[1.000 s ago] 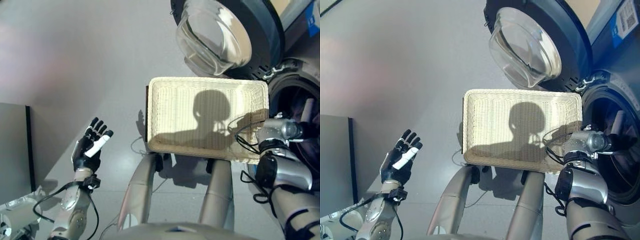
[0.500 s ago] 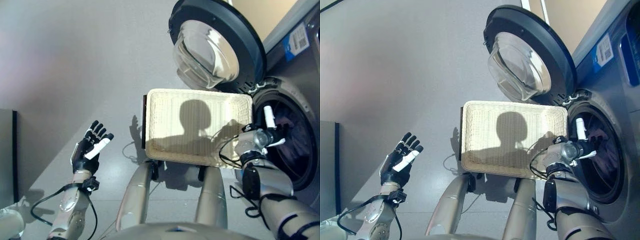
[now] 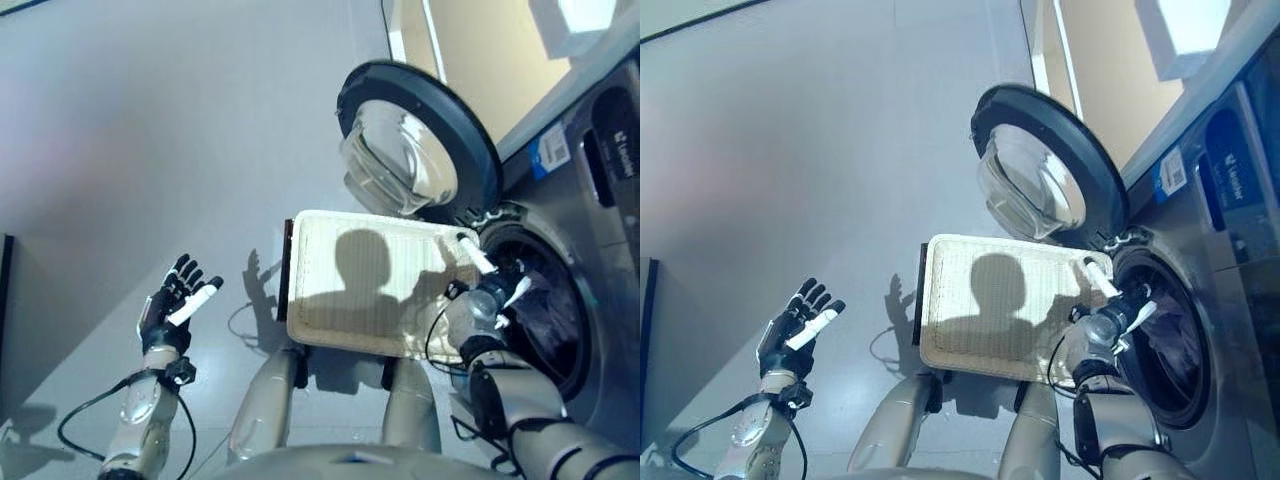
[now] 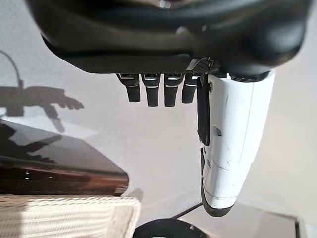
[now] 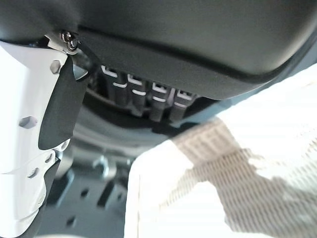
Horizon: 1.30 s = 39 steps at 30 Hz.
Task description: Pick up the clothes and place them into the washing machine
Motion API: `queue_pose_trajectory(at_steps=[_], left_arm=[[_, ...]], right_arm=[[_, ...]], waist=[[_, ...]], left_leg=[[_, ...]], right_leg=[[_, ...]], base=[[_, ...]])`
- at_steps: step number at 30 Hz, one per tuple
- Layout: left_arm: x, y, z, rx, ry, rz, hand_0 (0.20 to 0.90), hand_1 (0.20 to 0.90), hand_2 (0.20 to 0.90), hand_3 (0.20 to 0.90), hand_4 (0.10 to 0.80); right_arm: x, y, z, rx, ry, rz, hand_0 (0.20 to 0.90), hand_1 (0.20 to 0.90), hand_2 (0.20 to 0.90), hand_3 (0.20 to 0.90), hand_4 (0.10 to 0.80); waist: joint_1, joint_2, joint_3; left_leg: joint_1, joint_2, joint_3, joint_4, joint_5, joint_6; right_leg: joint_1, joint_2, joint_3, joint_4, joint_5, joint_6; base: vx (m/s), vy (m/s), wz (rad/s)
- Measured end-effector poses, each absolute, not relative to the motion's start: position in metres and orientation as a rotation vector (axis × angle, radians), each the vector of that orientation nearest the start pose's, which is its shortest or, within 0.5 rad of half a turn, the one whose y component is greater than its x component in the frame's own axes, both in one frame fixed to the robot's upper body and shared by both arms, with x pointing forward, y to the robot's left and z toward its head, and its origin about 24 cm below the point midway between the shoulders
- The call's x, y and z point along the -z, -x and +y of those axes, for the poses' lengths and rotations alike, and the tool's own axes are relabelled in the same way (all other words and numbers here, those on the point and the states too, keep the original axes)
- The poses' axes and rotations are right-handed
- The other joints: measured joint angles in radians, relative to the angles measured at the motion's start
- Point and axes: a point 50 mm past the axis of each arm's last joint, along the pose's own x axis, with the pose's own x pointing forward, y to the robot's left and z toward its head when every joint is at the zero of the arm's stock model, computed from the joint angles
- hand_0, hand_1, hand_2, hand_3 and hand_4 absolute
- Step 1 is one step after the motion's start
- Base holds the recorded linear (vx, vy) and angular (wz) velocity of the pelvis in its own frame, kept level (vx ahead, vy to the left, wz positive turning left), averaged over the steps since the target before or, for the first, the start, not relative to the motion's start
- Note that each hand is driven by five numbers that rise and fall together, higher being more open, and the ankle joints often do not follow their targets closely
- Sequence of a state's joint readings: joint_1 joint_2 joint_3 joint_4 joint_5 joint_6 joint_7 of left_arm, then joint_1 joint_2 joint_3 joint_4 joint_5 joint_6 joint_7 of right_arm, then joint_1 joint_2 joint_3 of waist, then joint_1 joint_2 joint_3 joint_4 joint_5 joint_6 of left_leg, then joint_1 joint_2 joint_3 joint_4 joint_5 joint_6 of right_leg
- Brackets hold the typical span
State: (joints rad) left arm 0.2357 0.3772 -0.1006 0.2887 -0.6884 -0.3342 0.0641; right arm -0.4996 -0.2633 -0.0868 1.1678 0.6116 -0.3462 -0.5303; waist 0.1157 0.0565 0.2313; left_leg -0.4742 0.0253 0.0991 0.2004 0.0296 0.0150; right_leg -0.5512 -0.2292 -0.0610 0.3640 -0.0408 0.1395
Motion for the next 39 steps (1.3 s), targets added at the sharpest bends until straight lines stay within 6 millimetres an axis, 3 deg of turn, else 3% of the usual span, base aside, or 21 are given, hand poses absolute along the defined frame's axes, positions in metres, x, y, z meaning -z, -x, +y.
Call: queue_pose_trajectory(at_steps=[15, 25, 31, 39], left_arm=[[0.057, -0.173, 0.253, -0.318, 0.190, 0.313, 0.900, 0.900, 0.900, 0.900, 0.800], [0.070, -0.160, 0.258, -0.358, 0.151, 0.380, 0.900, 0.900, 0.900, 0.900, 0.800], [0.084, -0.143, 0.252, -0.363, 0.139, 0.464, 0.900, 0.900, 0.900, 0.900, 0.800], [0.090, -0.135, 0.251, -0.349, 0.090, 0.504, 0.900, 0.900, 0.900, 0.900, 0.800]], right_arm=[[0.078, -0.225, -0.257, 0.634, -0.143, 0.456, 0.900, 0.900, 0.900, 0.900, 0.800], [0.103, -0.182, -0.248, 0.536, -0.141, 0.557, 0.900, 0.900, 0.900, 0.900, 0.800], [0.117, -0.157, -0.241, 0.470, -0.071, 0.654, 0.900, 0.900, 0.900, 0.900, 0.800], [0.126, -0.140, -0.233, 0.406, 0.006, 0.724, 0.900, 0.900, 0.900, 0.900, 0.800]], waist=[[-0.024, -0.068, -0.019], [-0.046, -0.120, -0.075], [-0.051, -0.126, -0.121], [-0.059, -0.130, -0.169]], left_leg=[[0.262, -0.002, 0.003, -0.173, 0.033, 0.003], [0.415, 0.013, 0.020, -0.259, 0.038, -0.011], [0.475, 0.020, 0.028, -0.280, 0.035, -0.021], [0.508, 0.028, 0.036, -0.285, 0.028, -0.031]], right_leg=[[0.331, 0.022, -0.042, -0.305, 0.112, 0.021], [0.481, 0.044, -0.052, -0.402, 0.131, 0.017], [0.546, 0.054, -0.052, -0.443, 0.138, 0.015], [0.578, 0.060, -0.049, -0.445, 0.137, 0.013]], base=[[0.116, -0.012, -0.03], [0.087, -0.004, -0.06], [0.049, 0.003, -0.06], [0.003, 0.004, -0.02]])
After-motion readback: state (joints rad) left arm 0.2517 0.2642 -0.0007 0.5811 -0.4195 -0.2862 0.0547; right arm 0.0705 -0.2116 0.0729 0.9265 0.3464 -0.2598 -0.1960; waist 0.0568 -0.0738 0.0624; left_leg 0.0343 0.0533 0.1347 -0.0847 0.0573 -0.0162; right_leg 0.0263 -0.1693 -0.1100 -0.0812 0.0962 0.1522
